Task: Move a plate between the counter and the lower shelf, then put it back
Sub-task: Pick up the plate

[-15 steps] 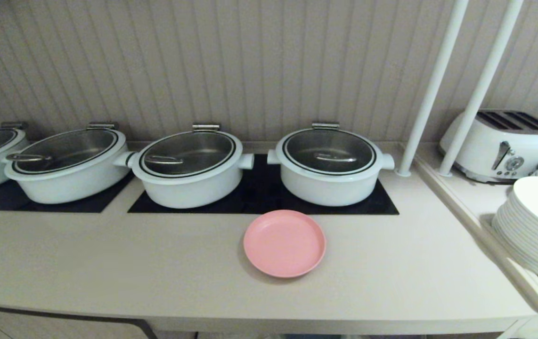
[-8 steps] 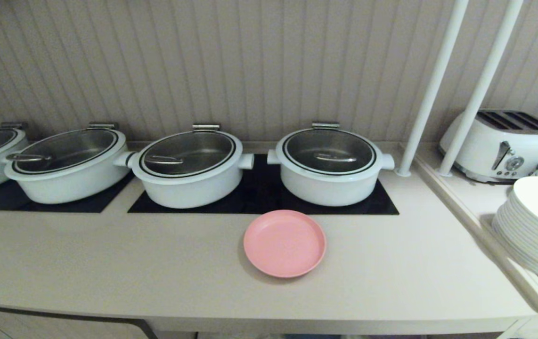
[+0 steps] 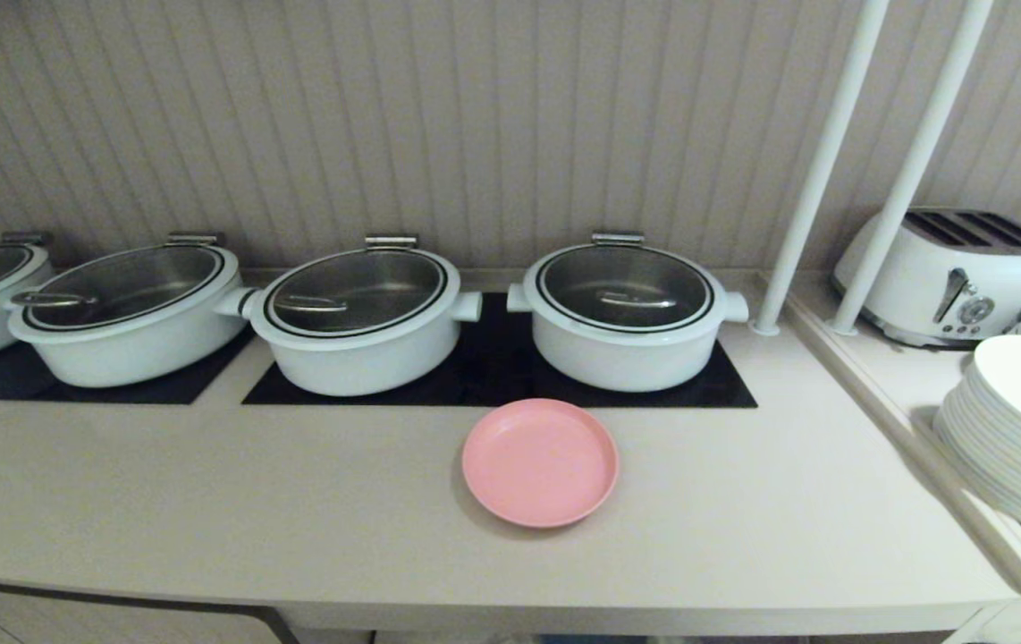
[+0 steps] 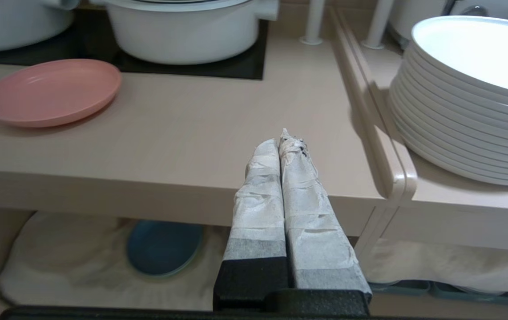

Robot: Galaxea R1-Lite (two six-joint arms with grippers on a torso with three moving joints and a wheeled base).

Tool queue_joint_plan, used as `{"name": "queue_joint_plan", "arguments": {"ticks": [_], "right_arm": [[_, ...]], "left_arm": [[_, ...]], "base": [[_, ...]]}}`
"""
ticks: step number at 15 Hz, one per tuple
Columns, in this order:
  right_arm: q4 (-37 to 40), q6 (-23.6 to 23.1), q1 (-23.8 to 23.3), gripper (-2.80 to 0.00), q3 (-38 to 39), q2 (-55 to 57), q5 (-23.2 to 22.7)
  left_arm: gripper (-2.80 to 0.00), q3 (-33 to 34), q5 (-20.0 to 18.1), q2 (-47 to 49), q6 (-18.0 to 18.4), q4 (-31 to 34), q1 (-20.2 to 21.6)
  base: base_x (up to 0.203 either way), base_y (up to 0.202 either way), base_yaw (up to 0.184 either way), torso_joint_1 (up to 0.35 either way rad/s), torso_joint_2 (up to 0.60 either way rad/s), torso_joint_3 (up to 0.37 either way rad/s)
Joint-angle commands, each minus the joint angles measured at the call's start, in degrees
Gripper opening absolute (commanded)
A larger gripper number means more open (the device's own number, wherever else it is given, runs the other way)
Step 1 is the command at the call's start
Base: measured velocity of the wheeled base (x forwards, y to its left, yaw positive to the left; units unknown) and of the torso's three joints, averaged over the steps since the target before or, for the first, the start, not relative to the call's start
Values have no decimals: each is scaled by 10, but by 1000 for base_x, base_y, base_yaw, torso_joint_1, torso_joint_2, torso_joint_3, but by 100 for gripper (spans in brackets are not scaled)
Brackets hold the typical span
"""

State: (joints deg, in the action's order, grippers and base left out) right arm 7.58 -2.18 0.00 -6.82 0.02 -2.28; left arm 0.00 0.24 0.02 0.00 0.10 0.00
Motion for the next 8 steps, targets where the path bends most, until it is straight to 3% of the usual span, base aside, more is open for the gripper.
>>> {"name": "queue_joint_plan", "arguments": {"ticks": [1, 4, 8], "right_arm": [[22, -1, 0, -280, -30, 3, -7], [34, -1, 1, -280, -65, 36, -12], [29, -1, 4, -280, -154, 163, -12]], "left_arm": [[-280, 0, 0, 0, 0, 0, 0], [-280, 0, 0, 0, 0, 0, 0], [-280, 0, 0, 0, 0, 0, 0]], "base": [[0, 0, 0, 0, 0, 0], [0, 0, 0, 0, 0, 0], [0, 0, 0, 0, 0, 0]]}}
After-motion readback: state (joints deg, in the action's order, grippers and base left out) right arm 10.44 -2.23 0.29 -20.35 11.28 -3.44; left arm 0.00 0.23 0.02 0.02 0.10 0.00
